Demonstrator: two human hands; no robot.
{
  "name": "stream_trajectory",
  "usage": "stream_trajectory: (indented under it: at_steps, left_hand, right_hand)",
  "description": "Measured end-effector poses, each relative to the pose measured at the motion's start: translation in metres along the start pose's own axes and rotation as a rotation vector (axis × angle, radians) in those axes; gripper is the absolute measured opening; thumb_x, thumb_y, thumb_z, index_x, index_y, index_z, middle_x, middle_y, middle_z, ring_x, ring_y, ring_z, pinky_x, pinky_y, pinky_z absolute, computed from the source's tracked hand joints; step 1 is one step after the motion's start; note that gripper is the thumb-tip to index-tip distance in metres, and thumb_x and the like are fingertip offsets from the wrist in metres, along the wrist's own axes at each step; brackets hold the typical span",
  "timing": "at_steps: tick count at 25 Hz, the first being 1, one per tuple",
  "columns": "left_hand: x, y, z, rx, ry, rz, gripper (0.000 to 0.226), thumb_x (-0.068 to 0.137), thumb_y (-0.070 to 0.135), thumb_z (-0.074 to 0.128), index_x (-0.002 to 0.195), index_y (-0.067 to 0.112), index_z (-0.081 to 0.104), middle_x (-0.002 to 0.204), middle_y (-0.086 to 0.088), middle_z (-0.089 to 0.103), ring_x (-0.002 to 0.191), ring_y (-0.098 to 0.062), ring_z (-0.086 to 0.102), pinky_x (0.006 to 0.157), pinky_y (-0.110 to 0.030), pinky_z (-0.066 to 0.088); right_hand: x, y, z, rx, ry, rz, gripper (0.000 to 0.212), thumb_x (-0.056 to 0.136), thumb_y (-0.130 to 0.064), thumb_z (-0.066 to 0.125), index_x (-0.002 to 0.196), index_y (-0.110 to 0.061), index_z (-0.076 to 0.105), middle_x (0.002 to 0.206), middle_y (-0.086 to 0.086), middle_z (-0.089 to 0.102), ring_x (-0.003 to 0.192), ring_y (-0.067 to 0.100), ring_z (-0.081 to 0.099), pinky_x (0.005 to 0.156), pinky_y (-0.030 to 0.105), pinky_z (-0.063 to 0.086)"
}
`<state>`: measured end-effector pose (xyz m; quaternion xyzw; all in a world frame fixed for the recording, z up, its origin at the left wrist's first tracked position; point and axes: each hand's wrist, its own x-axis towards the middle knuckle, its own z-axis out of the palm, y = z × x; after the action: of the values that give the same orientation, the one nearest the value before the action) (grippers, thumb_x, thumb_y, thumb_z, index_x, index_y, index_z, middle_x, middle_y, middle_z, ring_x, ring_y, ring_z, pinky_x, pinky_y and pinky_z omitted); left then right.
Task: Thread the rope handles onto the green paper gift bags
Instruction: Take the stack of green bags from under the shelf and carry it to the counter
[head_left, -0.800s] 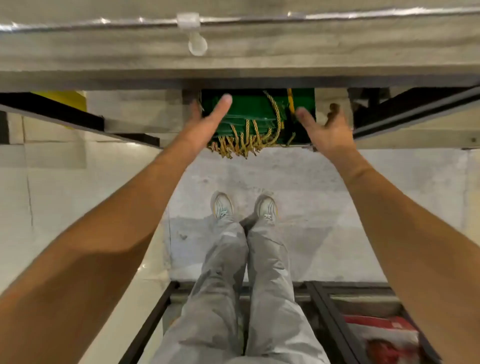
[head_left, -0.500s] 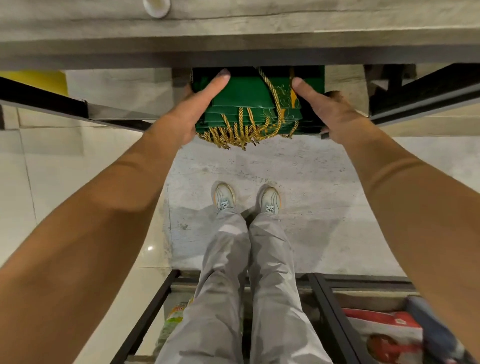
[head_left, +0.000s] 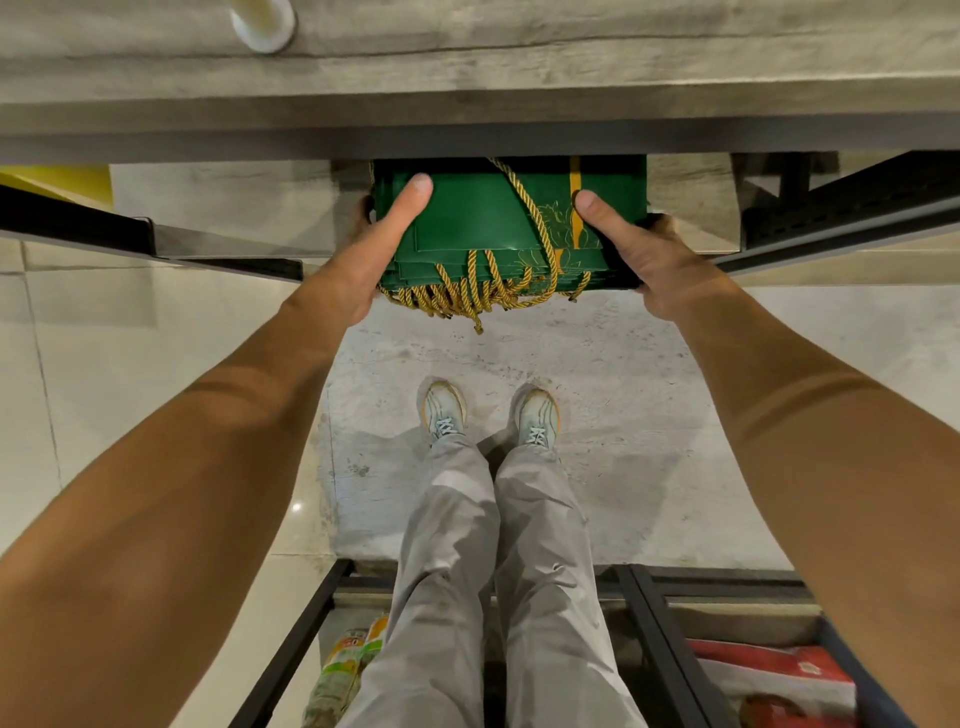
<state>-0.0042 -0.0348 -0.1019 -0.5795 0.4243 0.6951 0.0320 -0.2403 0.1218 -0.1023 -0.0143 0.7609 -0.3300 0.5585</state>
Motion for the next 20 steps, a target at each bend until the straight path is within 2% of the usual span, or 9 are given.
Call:
stream_trajectory:
  at_steps: [3,6,8,11,14,15,17,18,20]
  left_hand:
    - [-0.005,-0.004,0.001,-0.012,0.072,0.026,0.107,0.056,0.091,0.069,0.147,0.046,0.038,0.147,0.010,0.054,0.134,-0.015,0.052,0.115,-0.053,0.036]
    - [-0.017,-0.020,0.004,-0.078,0.071,0.073,0.101,0.065,0.079,0.073,0.149,0.038,0.035,0.141,0.009,0.058,0.124,-0.013,0.061,0.108,-0.049,0.047]
    - [-0.028,-0.037,0.002,-0.088,0.077,0.076,0.108,0.063,0.079,0.077,0.151,0.035,0.033,0.143,0.007,0.056,0.127,-0.016,0.059,0.108,-0.050,0.047]
    - [-0.037,-0.053,0.002,-0.146,0.018,0.065,0.115,0.061,0.073,0.082,0.153,0.030,0.030,0.144,0.004,0.057,0.125,-0.016,0.061,0.109,-0.047,0.047]
    - [-0.037,-0.044,0.000,-0.163,-0.047,0.065,0.114,0.062,0.069,0.082,0.155,0.033,0.027,0.148,0.005,0.052,0.132,-0.016,0.056,0.113,-0.048,0.043]
    - [-0.037,-0.037,-0.001,-0.149,-0.058,0.056,0.119,0.060,0.069,0.084,0.156,0.037,0.021,0.155,0.003,0.045,0.138,-0.018,0.048,0.116,-0.051,0.038]
    - [-0.037,-0.021,-0.003,-0.075,-0.062,0.020,0.137,0.053,0.071,0.088,0.158,0.046,0.003,0.168,0.004,0.018,0.153,-0.021,0.022,0.123,-0.055,0.016]
    - [-0.038,-0.011,-0.003,-0.039,-0.063,0.013,0.138,0.056,0.069,0.087,0.158,0.045,-0.004,0.169,0.005,0.008,0.155,-0.020,0.011,0.124,-0.052,0.008]
    - [-0.038,0.011,0.003,-0.019,-0.064,0.046,0.125,0.068,0.064,0.076,0.159,0.037,-0.005,0.169,0.006,0.007,0.154,-0.016,0.008,0.123,-0.044,0.006]
  right_hand:
    - [-0.015,0.000,0.001,-0.029,0.002,-0.033,0.102,0.075,-0.073,0.071,0.153,-0.022,0.030,0.142,-0.001,0.046,0.120,0.016,0.042,0.101,0.031,0.028]
    - [-0.022,0.015,0.004,-0.039,0.043,0.024,0.117,0.076,-0.071,0.071,0.159,-0.014,0.010,0.162,0.005,0.029,0.146,0.026,0.031,0.116,0.041,0.025]
    - [-0.026,0.034,0.007,0.038,0.036,0.040,0.127,0.071,-0.068,0.078,0.159,-0.012,0.006,0.163,0.004,0.027,0.148,0.023,0.028,0.117,0.038,0.023]
    - [-0.030,0.054,0.008,0.095,-0.021,0.043,0.146,0.042,-0.075,0.089,0.156,-0.019,0.015,0.153,0.001,0.044,0.140,0.021,0.044,0.119,0.041,0.030]
    - [-0.025,0.052,0.003,0.201,-0.084,0.045,0.118,0.046,-0.056,0.094,0.144,-0.024,0.038,0.128,-0.003,0.067,0.109,0.014,0.070,0.092,0.034,0.057]
    - [-0.025,0.047,0.001,0.246,-0.105,0.051,0.109,0.048,-0.050,0.092,0.143,-0.027,0.042,0.123,-0.004,0.070,0.103,0.013,0.073,0.082,0.032,0.060]
    - [-0.021,0.040,-0.005,0.292,-0.136,0.110,0.106,0.048,-0.045,0.091,0.142,-0.031,0.044,0.120,-0.003,0.072,0.102,0.016,0.072,0.076,0.033,0.059]
    - [-0.020,0.037,-0.009,0.302,-0.152,0.138,0.106,0.047,-0.046,0.093,0.141,-0.032,0.045,0.120,-0.002,0.071,0.104,0.016,0.071,0.076,0.033,0.059]
    - [-0.017,0.032,-0.013,0.260,-0.163,0.180,0.109,0.039,-0.059,0.097,0.135,-0.029,0.055,0.121,0.000,0.071,0.108,0.020,0.070,0.082,0.037,0.061]
